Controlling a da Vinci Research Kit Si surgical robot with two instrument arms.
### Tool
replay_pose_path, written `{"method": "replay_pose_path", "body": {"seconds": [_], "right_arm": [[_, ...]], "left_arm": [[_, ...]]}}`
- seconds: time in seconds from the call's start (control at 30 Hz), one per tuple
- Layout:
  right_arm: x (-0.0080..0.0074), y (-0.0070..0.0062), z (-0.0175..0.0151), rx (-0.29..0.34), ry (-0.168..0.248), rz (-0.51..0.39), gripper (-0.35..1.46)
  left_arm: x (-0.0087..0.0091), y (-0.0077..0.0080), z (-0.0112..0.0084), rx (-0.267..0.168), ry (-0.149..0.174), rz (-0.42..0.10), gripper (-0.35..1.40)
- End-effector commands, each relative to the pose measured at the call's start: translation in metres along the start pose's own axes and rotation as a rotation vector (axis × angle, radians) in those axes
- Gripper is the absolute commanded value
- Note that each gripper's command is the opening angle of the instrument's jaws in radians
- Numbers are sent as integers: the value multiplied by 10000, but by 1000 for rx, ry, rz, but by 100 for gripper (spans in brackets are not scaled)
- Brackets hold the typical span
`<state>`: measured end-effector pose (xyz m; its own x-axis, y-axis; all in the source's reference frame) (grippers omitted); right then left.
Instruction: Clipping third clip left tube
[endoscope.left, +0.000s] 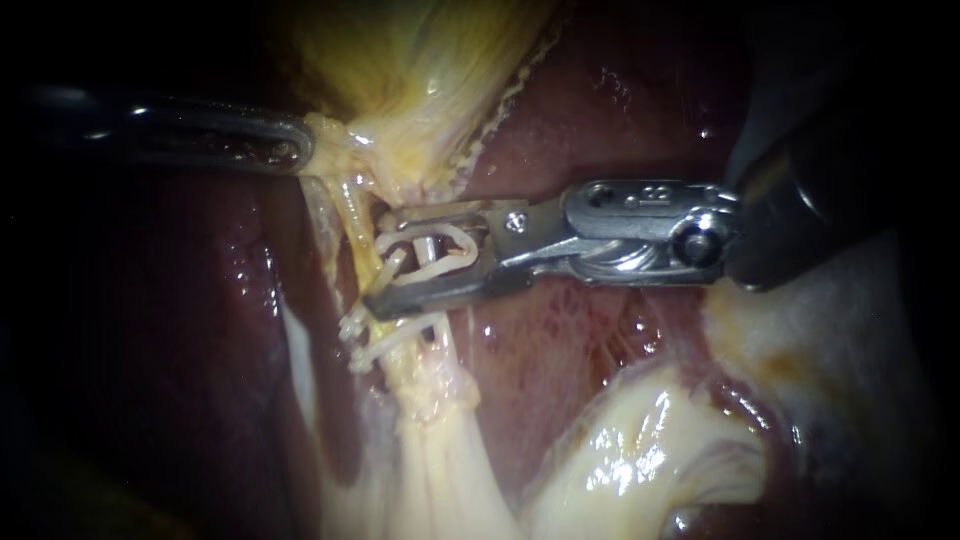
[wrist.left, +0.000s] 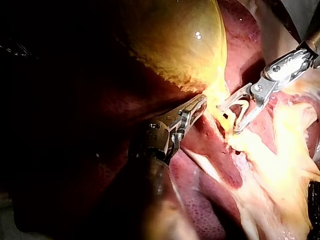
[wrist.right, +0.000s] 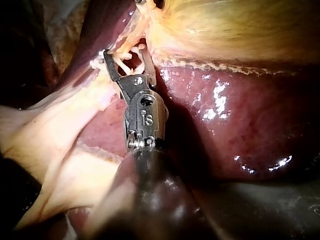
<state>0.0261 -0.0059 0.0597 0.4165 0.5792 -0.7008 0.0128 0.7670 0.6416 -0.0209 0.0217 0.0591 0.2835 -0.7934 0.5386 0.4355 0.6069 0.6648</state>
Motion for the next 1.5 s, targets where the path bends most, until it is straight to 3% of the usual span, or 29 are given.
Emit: {"method": "replay_pose_path", "body": {"seconds": [0.03, 0.17, 0.23, 0.37, 0.53, 0.73, 0.9, 1.03, 1.2, 1.5], "right_arm": [[-2, 3, 4, -3, -1, 5, 44], [-3, 7, 18, -10, -3, 22, 45], [-2, 6, 25, -9, 17, 38, 46], [2, 4, 33, 10, 92, 95, 46], [10, 5, 33, 94, 230, 190, 46], [31, -2, 22, 196, 307, 240, 46], [48, -14, 16, 277, 345, 258, 45], [53, -19, 14, 322, 343, 282, 43], [53, -18, 13, 311, 346, 309, 34], [57, -8, 14, 261, 362, 384, -16]], "left_arm": [[0, 0, 0, -1, 0, 0, -35], [0, 0, 1, -1, 0, 0, -35], [0, -1, 1, -2, 0, 0, -35], [0, -2, 3, -3, -1, 0, -35], [-1, -2, 3, -3, -1, -1, -35], [0, -2, 3, -3, -1, 0, -35], [0, -2, 3, -3, -1, 0, -35], [0, -2, 3, -3, -1, 0, -35], [0, -2, 4, -3, -1, 0, -35], [0, -2, 4, -3, -1, 0, -35]]}}
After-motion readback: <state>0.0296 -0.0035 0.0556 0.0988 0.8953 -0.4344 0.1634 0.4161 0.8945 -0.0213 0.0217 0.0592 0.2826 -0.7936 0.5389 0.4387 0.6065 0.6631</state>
